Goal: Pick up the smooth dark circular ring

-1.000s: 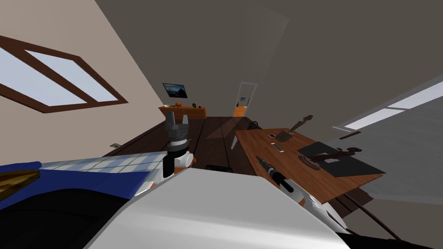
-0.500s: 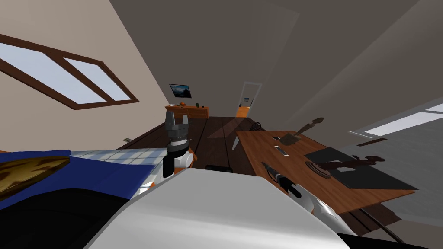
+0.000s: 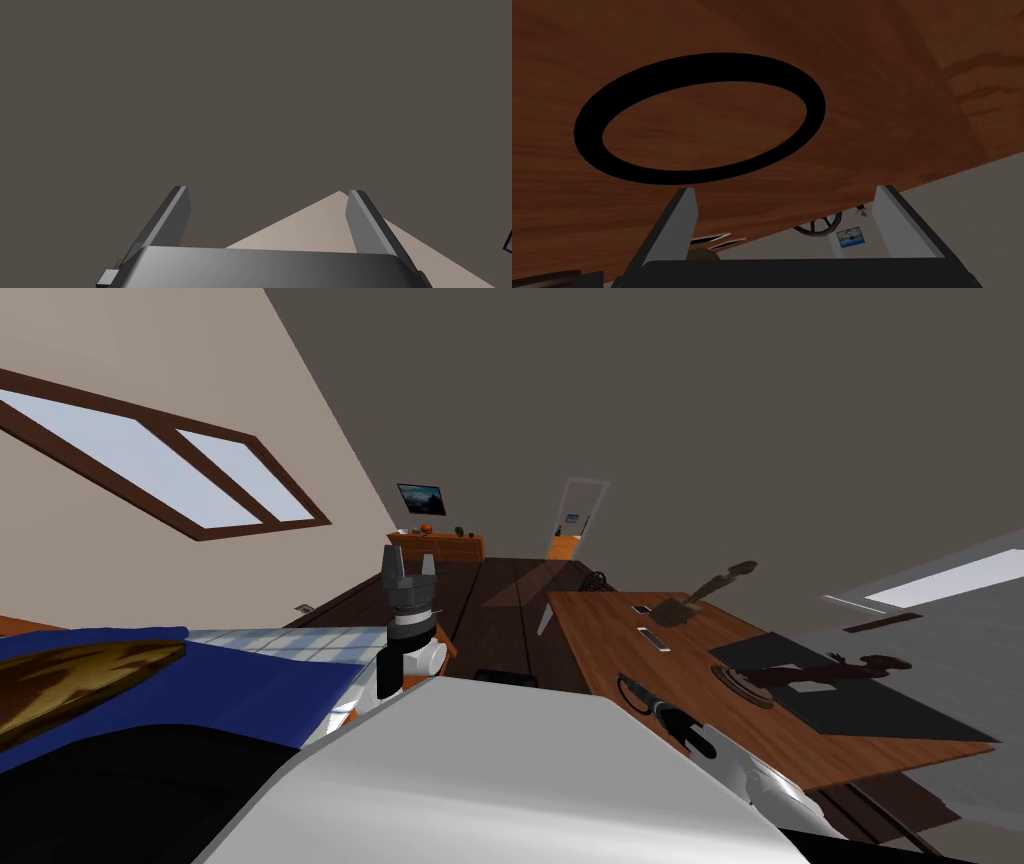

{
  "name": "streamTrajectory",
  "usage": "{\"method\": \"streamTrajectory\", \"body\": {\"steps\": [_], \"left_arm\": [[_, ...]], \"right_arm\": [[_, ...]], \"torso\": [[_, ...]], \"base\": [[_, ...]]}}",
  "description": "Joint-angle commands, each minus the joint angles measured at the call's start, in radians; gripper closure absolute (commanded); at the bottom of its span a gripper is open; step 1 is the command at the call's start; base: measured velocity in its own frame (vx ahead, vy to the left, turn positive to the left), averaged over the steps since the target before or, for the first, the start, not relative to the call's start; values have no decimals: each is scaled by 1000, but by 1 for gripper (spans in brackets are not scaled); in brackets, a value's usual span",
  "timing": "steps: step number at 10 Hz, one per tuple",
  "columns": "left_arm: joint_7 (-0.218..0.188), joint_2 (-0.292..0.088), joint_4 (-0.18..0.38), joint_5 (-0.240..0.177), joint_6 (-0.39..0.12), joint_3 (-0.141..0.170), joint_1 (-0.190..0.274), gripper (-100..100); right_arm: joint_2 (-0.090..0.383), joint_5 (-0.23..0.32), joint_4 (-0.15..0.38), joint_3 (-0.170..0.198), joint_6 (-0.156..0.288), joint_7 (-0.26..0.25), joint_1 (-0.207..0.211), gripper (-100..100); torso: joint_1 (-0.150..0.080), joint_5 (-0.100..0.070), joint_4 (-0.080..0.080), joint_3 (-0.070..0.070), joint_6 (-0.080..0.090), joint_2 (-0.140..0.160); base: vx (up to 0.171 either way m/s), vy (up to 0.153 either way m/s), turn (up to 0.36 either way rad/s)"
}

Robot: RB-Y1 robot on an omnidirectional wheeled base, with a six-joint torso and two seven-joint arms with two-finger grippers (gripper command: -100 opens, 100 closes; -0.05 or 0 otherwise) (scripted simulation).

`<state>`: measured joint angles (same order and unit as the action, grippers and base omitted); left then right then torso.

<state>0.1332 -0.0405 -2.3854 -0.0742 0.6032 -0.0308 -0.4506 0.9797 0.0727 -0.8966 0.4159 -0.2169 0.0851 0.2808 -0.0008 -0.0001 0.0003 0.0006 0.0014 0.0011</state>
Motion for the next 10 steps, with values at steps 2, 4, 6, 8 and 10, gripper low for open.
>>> {"method": "streamTrajectory", "body": {"steps": [2,4,6,8,10], "left_arm": [[0,0,0,0,0,0,0,0],[0,0,0,0,0,0,0,0],[0,0,0,0,0,0,0,0],[0,0,0,0,0,0,0,0],[0,0,0,0,0,0,0,0]], "right_arm": [[21,0,37,29,18,-1,-1,-100],[28,1,66,47,24,-4,-3,-100],[32,1,90,63,29,-6,-4,-100],[26,4,135,103,39,-11,-1,-100],[32,2,114,94,48,-10,7,-100]], "torso": [[-1,0,0,0,0,1],[-1,0,0,0,0,1],[0,0,0,0,0,0],[0,0,0,0,0,0],[0,0,0,0,0,0]], "base": [[-20,-30,73],[-15,-19,31],[-12,-11,35],[-12,-8,55],[-10,-4,13]]}}
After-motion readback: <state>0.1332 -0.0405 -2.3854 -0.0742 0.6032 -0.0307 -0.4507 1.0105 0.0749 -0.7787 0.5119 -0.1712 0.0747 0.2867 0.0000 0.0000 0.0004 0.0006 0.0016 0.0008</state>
